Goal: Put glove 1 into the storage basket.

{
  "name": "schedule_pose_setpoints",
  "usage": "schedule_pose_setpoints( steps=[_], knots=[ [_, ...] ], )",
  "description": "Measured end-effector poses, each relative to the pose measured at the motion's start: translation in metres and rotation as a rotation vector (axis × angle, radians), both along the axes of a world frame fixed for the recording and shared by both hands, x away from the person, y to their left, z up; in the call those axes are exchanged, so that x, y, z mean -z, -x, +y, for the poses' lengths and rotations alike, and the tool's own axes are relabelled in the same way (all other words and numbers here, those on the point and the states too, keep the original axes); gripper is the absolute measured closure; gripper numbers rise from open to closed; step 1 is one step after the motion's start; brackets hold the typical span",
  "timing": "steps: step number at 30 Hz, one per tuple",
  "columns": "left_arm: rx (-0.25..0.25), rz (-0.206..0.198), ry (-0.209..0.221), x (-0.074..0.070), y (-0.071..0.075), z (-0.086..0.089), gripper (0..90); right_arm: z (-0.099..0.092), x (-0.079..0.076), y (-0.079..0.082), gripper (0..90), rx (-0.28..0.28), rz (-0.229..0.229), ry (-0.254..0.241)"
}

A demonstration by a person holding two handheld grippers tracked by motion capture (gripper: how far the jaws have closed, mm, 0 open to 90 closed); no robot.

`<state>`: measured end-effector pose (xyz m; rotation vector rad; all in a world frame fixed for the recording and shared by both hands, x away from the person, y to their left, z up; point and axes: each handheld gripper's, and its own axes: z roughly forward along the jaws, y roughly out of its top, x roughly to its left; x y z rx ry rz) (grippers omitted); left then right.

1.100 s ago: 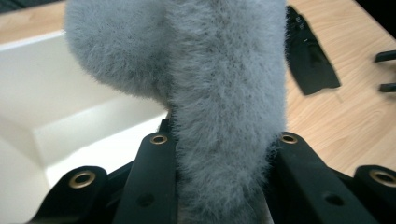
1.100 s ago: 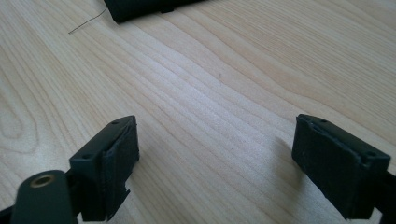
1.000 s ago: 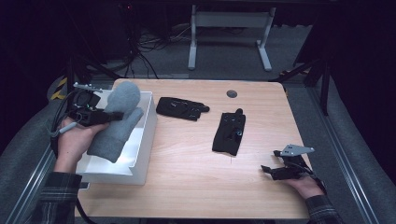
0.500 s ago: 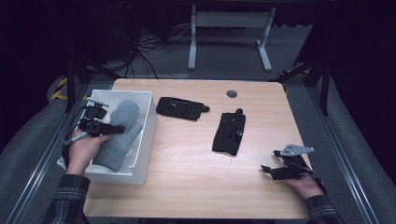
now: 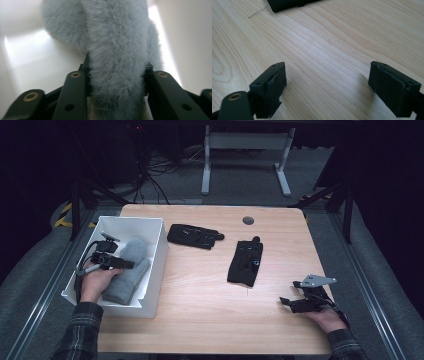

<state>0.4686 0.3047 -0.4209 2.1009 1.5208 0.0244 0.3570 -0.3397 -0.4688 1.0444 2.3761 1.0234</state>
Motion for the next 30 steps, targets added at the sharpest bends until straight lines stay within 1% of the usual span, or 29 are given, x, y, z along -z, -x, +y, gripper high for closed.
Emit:
schedule_pose_setpoints(
  steps=[1,4,5,8,10,11,12,13,14,15,17,18,20,21,25,27,29,30],
  knots=[
    [-0.006,0.008,0.005,0.001,-0.001,0.002,59.8,0.0,0.0,0.0,15.3,-0.001,0.0,0.001],
    [-0.004,0.012,0.013,0.001,-0.002,0.002,48.8,0.0,0.0,0.0,15.3,0.0,0.0,0.0],
    [-0.002,0.013,0.0,0.001,-0.002,0.001,44.3,0.0,0.0,0.0,15.3,-0.001,0.0,0.001],
    [-0.02,-0.023,-0.05,-0.005,-0.001,-0.004,32.8,0.0,0.0,0.0,15.3,-0.001,0.0,0.001],
    [-0.028,-0.035,-0.07,-0.01,-0.002,-0.006,27.3,0.0,0.0,0.0,15.3,-0.001,0.0,0.001],
    [-0.034,-0.05,-0.086,-0.012,-0.001,-0.008,25.0,0.0,0.0,0.0,15.3,0.0,0.0,0.0],
    [-0.043,-0.069,-0.085,-0.015,0.0,-0.009,24.0,0.0,0.0,0.0,15.3,0.0,0.0,0.0],
    [-0.055,-0.082,-0.073,-0.017,0.001,-0.009,22.5,0.0,0.0,0.0,15.3,0.0,0.0,0.0],
    [-0.064,-0.085,-0.067,-0.019,0.001,-0.008,22.0,0.0,0.0,0.0,15.3,0.0,0.0,0.0],
    [-0.064,-0.083,-0.062,-0.021,0.001,-0.008,21.0,0.0,0.0,0.0,15.3,0.0,0.0,0.0],
    [-0.066,-0.091,-0.072,-0.026,0.002,-0.008,18.9,0.0,0.0,0.0,15.3,-0.002,0.0,0.001],
    [-0.067,-0.097,-0.068,-0.03,0.003,-0.009,18.2,0.0,0.0,0.0,15.3,-0.002,0.0,0.001],
    [-0.058,-0.118,-0.061,-0.038,0.004,-0.011,17.9,0.0,0.0,0.0,15.3,-0.002,0.0,0.001],
    [-0.051,-0.128,-0.048,-0.042,0.005,-0.011,17.9,0.0,0.0,0.0,15.3,-0.001,0.0,0.001],
    [-0.023,-0.167,-0.019,-0.061,0.009,-0.018,17.9,0.0,0.0,0.0,15.3,-0.002,0.0,0.001],
    [-0.006,-0.178,-0.012,-0.069,0.01,-0.022,17.9,0.0,0.0,0.0,15.3,-0.002,0.0,0.001],
    [0.011,-0.201,0.0,-0.077,0.012,-0.029,17.8,0.0,0.0,0.0,15.2,-0.001,0.0,0.001],
    [0.024,-0.205,0.002,-0.082,0.013,-0.033,17.7,0.0,0.0,0.0,15.3,0.0,0.0,0.0]
  ],
)
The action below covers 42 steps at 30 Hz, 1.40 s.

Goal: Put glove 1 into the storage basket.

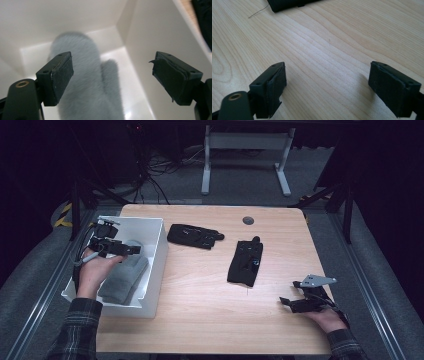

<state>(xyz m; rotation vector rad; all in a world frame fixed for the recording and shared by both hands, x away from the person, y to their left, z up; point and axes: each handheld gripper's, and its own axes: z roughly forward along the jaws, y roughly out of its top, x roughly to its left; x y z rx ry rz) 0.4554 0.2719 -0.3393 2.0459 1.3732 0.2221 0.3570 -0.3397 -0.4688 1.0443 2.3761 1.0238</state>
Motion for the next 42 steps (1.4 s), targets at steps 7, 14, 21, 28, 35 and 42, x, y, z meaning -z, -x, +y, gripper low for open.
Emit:
schedule_pose_setpoints(
  steps=[7,14,21,28,35,42],
  knots=[
    [0.071,-0.045,0.005,-0.018,0.006,-0.024,14.3,0.0,0.0,0.0,15.3,-0.001,0.0,0.002],
    [0.154,-0.071,0.022,-0.026,0.011,-0.054,11.5,0.0,0.0,0.0,15.3,-0.001,0.0,0.002],
    [0.233,-0.087,0.038,-0.028,0.015,-0.089,11.1,0.0,0.0,0.0,15.2,-0.001,0.0,0.002],
    [0.313,-0.097,0.044,-0.025,0.018,-0.127,11.2,0.0,0.0,0.0,15.2,-0.001,-0.001,0.002],
    [0.372,-0.114,0.057,-0.016,0.025,-0.155,11.6,0.0,0.0,0.0,15.2,-0.001,0.0,0.002],
    [0.385,-0.145,0.034,0.002,0.036,-0.179,12.2,0.0,0.0,0.0,15.0,-0.001,0.0,0.002]
  ],
)
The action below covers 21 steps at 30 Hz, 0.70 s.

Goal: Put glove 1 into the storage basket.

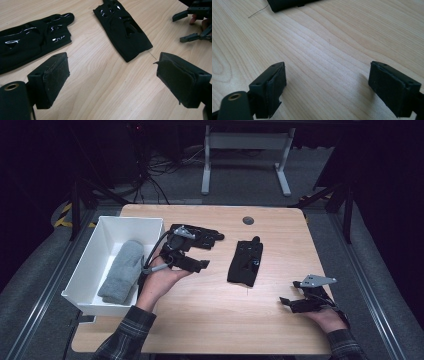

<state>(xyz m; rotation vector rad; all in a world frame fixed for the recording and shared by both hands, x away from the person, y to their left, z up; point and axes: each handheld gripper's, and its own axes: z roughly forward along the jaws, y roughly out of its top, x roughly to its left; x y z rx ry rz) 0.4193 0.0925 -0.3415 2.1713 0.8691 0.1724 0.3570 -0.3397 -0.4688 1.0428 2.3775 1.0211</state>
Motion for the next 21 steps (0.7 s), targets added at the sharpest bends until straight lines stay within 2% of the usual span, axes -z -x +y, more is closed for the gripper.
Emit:
schedule_pose_setpoints(
  steps=[3,6,11,12,19,21],
  knots=[
    [0.006,-0.002,-0.002,0.006,0.003,-0.004,12.6,0.0,0.0,0.0,14.9,-0.008,-0.001,0.001],
    [0.02,0.007,-0.008,0.021,0.008,-0.013,12.7,0.0,0.0,0.0,15.0,-0.007,-0.001,0.001],
    [0.036,0.011,-0.017,0.04,0.013,-0.019,12.7,0.0,0.0,0.0,15.0,-0.01,-0.001,0.001],
    [0.036,0.011,-0.017,0.04,0.013,-0.019,12.8,0.0,0.0,0.0,15.0,-0.01,-0.001,0.001],
    [0.052,0.008,-0.019,0.074,0.024,-0.023,12.7,0.0,0.0,0.001,16.5,-0.018,0.0,0.0],
    [0.049,0.014,-0.037,0.085,0.027,-0.024,12.2,0.0,-0.003,0.0,20.2,-0.023,0.013,-0.002]
  ],
)
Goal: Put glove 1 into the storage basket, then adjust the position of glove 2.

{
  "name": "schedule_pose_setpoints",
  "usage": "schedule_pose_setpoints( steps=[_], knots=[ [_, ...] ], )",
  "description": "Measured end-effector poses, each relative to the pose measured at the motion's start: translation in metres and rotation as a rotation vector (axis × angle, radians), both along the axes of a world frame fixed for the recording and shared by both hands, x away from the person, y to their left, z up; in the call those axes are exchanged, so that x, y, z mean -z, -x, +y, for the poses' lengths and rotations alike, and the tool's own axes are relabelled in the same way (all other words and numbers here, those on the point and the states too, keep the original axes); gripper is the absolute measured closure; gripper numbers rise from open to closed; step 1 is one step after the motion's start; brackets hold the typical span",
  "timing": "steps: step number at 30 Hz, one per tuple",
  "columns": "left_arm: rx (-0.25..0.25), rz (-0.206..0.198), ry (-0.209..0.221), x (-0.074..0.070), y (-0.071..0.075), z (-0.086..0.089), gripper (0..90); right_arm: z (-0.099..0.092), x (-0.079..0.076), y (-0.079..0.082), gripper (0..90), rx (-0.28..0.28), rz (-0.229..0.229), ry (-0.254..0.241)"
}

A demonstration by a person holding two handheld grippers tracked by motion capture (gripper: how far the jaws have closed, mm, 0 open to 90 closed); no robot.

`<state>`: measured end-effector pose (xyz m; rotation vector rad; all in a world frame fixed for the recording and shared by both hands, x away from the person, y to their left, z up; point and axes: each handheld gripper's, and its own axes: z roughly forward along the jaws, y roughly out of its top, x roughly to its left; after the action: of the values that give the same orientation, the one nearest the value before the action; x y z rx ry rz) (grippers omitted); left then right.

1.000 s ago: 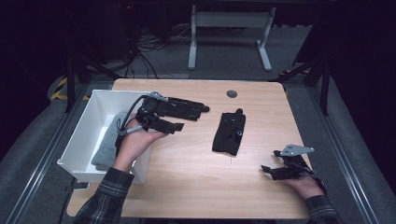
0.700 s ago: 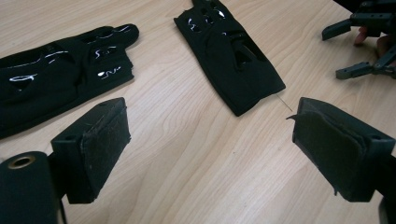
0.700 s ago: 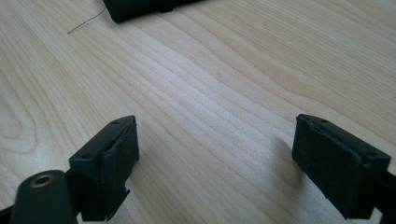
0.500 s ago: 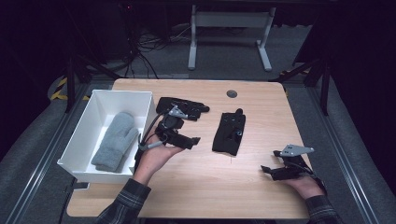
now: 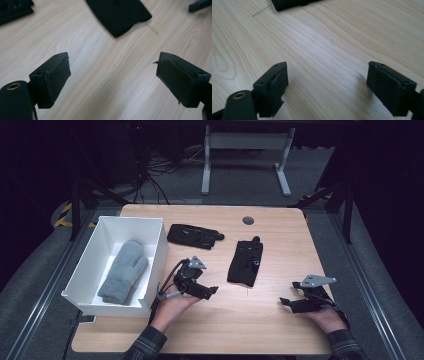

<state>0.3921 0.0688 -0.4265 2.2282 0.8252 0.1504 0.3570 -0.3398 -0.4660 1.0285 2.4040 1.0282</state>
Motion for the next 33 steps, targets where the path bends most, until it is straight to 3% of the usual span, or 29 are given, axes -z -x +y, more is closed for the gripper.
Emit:
schedule_pose_setpoints(
  steps=[1,3,9,17,20,23,33],
  knots=[
    [0.0,-0.007,-0.03,0.008,0.002,0.0,12.1,0.0,-0.001,0.0,20.9,0.0,0.003,-0.003],
    [0.001,-0.006,-0.045,0.012,0.003,0.0,12.1,0.001,-0.002,-0.001,21.9,0.003,0.005,0.003],
    [0.011,0.008,-0.062,0.03,0.01,0.003,10.8,0.009,-0.014,-0.002,36.9,-0.004,-0.019,-0.017],
    [0.039,-0.013,-0.086,0.042,0.012,0.006,5.2,0.022,-0.03,-0.016,77.1,-0.03,-0.036,-0.052],
    [0.064,-0.062,-0.115,0.047,0.014,0.004,0.0,0.029,-0.033,-0.022,89.5,-0.044,-0.037,-0.036],
    [0.055,-0.089,-0.077,0.051,0.017,0.005,0.0,0.037,-0.034,-0.03,89.9,-0.055,-0.034,-0.039],
    [0.051,-0.092,-0.075,0.051,0.018,0.005,0.1,0.055,-0.034,-0.059,90.0,-0.057,-0.039,-0.023]
  ],
)
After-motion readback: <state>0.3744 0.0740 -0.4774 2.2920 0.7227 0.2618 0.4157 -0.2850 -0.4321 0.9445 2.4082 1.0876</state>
